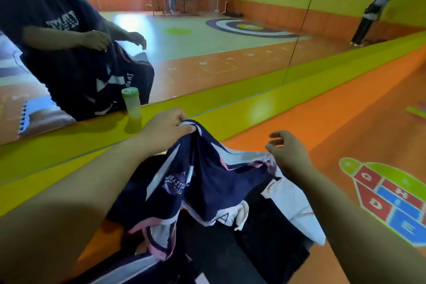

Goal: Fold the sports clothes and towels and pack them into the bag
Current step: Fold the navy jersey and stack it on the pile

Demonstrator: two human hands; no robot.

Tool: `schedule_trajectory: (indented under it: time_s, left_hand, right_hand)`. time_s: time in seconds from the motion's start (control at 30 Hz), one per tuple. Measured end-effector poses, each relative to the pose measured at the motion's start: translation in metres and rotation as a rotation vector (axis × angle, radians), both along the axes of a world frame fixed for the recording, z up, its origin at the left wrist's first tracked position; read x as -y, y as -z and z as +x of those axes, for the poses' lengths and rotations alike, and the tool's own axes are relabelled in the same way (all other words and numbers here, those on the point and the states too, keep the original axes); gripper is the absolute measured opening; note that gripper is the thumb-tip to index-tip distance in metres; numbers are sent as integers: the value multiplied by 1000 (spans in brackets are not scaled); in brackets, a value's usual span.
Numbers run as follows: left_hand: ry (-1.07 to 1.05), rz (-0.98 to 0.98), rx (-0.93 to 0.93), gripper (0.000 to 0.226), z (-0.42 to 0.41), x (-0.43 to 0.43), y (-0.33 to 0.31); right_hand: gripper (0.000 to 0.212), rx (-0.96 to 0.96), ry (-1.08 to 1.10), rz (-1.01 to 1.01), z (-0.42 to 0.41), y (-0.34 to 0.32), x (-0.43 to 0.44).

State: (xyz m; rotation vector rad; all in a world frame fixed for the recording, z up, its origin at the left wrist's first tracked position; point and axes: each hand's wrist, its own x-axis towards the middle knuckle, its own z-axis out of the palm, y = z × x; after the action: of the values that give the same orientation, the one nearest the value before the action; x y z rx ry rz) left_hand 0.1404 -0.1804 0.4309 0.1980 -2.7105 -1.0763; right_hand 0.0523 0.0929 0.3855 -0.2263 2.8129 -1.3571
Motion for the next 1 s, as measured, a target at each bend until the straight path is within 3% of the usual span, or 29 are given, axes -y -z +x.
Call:
schedule_trajectory:
  time_s: [0.17, 0.37, 0.43, 0.53, 0.67, 0.77, 0.87, 1.0]
  left_hand:
    - [-73, 145, -60, 23, -17, -11, -29]
    - [-154, 428, -192, 22, -14, -12, -56]
    - [-174, 481, -218, 21, -13, -14, -62]
    - [-165, 511, -256, 23, -9, -17, -69]
    - [-174, 399, -287, 23, -5, -9, -67]
    - [-188, 178, -261, 24, -4, 2, -60]
    - [-120, -83, -89, 23, -2, 3, -51]
    - [165, -248, 107, 13, -5, -7, -34]
  right_hand:
    - [34, -45, -300, -48, 34, -22, 28]
    - [76, 210, -628, 19, 73, -18, 41]
    - [63, 124, -584, 137, 74, -10, 47]
    - [19, -25, -445, 188, 65, -6, 50]
    - [10, -103, -315, 46, 46, -17, 39]
    - [15, -181, -200, -165, 32, -38, 33]
    - [24, -255, -199, -281, 24, -60, 32]
    - [27, -310, -276, -320, 19, -86, 33]
